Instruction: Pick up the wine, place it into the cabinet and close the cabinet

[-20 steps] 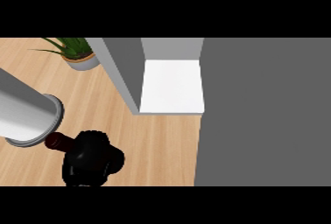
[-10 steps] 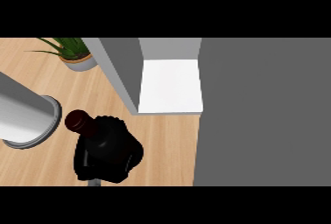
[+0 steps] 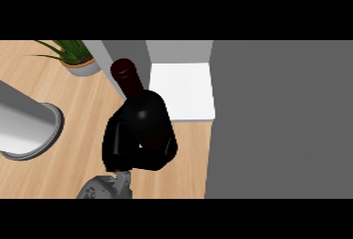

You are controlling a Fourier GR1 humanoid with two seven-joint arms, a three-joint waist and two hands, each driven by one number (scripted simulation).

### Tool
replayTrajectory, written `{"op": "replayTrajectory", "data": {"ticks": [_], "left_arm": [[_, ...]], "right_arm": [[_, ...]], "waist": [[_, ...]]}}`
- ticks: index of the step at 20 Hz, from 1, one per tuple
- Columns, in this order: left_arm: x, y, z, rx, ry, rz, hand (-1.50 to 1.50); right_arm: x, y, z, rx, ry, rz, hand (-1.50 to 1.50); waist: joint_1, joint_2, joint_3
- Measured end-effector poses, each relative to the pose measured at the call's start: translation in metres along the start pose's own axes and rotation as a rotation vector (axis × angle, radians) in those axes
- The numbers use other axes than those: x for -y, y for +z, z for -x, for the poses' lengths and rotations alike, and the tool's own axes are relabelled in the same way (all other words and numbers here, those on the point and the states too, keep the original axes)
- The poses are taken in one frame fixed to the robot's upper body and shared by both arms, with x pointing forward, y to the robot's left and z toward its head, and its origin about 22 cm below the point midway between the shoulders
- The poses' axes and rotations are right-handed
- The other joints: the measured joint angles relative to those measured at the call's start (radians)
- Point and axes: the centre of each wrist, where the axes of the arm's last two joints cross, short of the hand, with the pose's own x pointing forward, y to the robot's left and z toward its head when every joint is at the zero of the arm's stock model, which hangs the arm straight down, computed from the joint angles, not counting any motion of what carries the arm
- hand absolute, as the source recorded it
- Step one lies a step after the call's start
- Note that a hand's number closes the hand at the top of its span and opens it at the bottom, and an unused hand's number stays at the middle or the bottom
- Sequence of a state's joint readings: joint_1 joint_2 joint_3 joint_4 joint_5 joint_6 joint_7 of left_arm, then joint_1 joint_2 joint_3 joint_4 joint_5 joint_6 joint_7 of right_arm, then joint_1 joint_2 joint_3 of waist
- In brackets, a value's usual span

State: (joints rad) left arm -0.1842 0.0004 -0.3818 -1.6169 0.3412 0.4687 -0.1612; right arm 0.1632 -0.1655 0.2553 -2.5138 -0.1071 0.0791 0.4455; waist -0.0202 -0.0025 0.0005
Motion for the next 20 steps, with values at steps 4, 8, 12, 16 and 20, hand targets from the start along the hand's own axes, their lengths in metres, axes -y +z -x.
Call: {"op": "replayTrajectory", "data": {"ticks": [4,8,12,16,20], "left_arm": [[0.014,-0.015,0.003,-0.016,-0.024,-0.023,1.50],[0.021,-0.029,0.009,-0.035,-0.061,-0.047,1.50],[0.024,-0.038,0.024,-0.045,-0.099,-0.068,1.50],[0.025,-0.040,0.043,-0.065,-0.132,-0.079,1.50],[0.021,-0.039,0.062,-0.091,-0.146,-0.096,1.50]], "right_arm": [[0.003,0.002,0.001,0.007,0.015,-0.001,-1.50],[0.003,0.002,0.001,0.008,0.008,-0.001,-1.50],[0.004,0.003,0.002,0.011,0.008,-0.004,-1.50],[0.005,0.002,0.001,0.007,0.007,-0.004,-1.50],[0.006,0.002,0.002,0.004,0.011,-0.007,-1.50]], "waist": [[-0.003,0.001,0.000],[-0.004,0.001,0.000],[-0.007,0.003,0.000],[-0.009,0.004,-0.001],[-0.014,0.005,-0.001]]}}
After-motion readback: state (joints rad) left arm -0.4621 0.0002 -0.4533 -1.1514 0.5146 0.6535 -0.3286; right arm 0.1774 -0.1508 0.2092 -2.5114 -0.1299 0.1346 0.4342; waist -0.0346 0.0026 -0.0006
